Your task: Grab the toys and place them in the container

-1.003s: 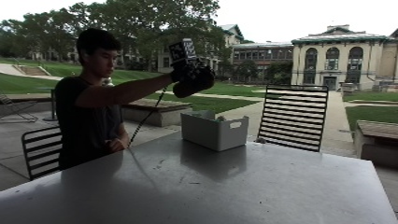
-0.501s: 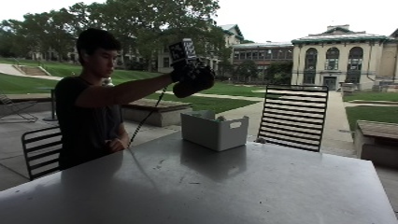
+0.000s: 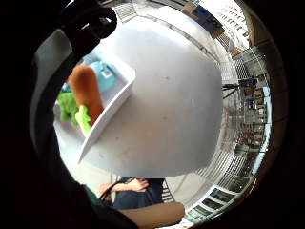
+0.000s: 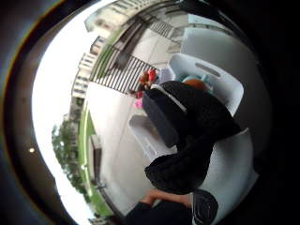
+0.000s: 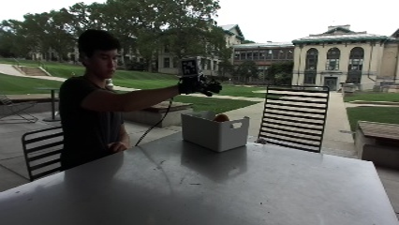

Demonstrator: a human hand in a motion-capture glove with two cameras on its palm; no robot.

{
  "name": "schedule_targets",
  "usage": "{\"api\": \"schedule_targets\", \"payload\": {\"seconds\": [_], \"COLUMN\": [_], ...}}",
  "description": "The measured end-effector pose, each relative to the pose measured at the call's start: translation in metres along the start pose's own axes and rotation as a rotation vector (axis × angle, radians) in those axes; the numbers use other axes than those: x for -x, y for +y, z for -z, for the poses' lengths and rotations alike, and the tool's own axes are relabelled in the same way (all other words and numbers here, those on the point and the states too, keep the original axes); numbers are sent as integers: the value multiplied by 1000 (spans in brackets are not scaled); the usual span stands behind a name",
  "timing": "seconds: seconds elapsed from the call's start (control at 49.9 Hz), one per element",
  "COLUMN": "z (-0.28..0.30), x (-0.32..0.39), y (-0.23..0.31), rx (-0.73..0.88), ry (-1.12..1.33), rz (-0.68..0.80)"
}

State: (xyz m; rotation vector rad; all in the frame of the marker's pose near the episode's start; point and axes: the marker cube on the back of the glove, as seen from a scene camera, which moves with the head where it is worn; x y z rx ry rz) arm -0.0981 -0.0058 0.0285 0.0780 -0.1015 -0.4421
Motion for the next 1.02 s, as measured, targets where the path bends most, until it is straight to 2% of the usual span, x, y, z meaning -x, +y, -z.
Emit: {"api": "schedule_targets", "payload": {"seconds": [0.14, 0.221, 0.301, 0.401, 0.602, 0.762, 1.023], "z": [9, 7, 6, -2, -37, -53, -63], "x": [-19, -60, -89, -148, -205, -219, -228], "y": [55, 60, 86, 130, 185, 210, 221], "rx": [-55, -90, -81, -43, 3, 3, 3], "ry": [-15, 122, 156, 149, 154, 141, 92], "rz": [125, -209, -312, -361, -428, -468, -475]}}
